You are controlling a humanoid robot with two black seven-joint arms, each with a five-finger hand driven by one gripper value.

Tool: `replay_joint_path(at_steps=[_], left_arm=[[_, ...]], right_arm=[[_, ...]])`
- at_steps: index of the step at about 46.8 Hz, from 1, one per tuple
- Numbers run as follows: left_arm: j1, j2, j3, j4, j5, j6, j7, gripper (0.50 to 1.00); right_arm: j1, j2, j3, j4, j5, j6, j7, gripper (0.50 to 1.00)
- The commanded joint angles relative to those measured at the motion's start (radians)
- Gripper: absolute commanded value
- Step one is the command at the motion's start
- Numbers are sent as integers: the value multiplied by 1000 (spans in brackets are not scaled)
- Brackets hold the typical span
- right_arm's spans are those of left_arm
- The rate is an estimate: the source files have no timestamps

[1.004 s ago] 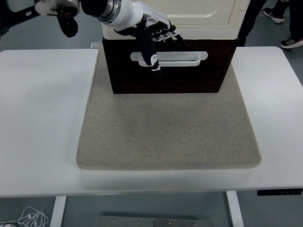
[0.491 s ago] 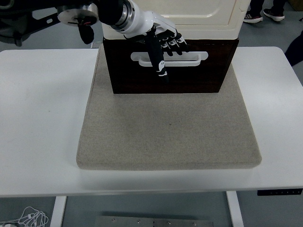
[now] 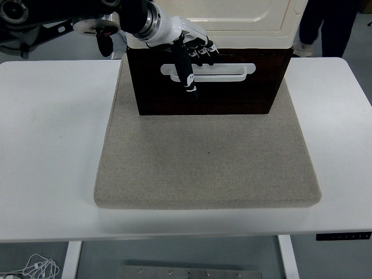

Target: Open the drawer under the combination cabinet

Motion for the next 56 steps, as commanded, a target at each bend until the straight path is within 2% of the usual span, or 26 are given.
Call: replay_joint_path(at_steps=[1,8,56], left_arm=[[3,-10,0,0,0,-1,0,1000],[7,-35,0,6,0,-2,0,1000],[33,-84,0,66,0,-1,0,1000]], right_arm=[[0,0,0,0,0,0,0,926],[0,0,0,0,0,0,0,926],[0,0,0,0,0,0,0,926]])
